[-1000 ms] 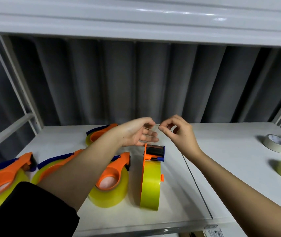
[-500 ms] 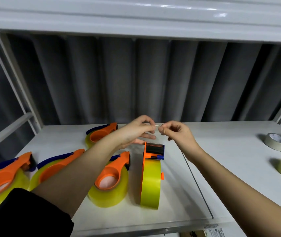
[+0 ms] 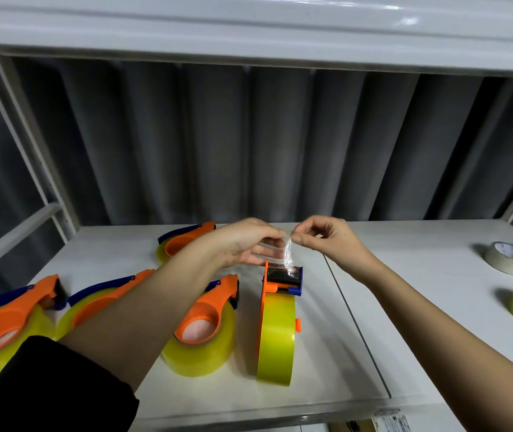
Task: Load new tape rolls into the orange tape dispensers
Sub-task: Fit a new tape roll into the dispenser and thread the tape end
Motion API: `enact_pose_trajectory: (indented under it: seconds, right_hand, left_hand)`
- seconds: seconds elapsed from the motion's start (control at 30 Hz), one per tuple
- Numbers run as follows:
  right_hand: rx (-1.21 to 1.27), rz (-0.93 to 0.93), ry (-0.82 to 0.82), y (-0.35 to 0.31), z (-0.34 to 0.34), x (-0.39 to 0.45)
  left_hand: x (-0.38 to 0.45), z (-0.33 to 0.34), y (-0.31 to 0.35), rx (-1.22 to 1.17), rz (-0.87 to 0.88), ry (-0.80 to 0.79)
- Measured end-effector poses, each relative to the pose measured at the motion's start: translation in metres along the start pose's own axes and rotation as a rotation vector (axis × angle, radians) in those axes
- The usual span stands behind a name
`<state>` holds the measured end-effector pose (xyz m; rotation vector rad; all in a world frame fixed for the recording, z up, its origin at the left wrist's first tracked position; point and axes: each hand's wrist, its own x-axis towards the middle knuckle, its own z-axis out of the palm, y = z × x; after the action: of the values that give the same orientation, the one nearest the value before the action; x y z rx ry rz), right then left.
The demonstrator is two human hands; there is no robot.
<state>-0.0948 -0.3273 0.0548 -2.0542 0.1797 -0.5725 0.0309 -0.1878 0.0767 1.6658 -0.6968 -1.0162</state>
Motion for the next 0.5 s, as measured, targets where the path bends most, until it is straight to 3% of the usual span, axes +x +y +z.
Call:
enact_pose_trajectory:
  seconds: [0.17,0.23,0.37,0.5]
  right_hand:
    - [-0.242,-0.039,-0.088,0.000,-0.012,-0.001]
    - [-0.337,-0.058,-0.037,0.000,-0.014,-0.002]
    - [-0.167,-0.014,0.127,-0.007,-0.007,-0.001]
    - [-0.455,-0.229,0.173,-0.010,0.001,0.002]
  left_hand:
    - [0.003,0.001,-0.003,-0.106,-0.045,0.036]
    - [0.005,0.000,-0.004,-0.129,-0.063,0.052]
    - [0.005,-0.001,-0.003,-0.177,-0.110,0.033]
    - [0.003,0.001,0.001,-0.186,-0.157,-0.007]
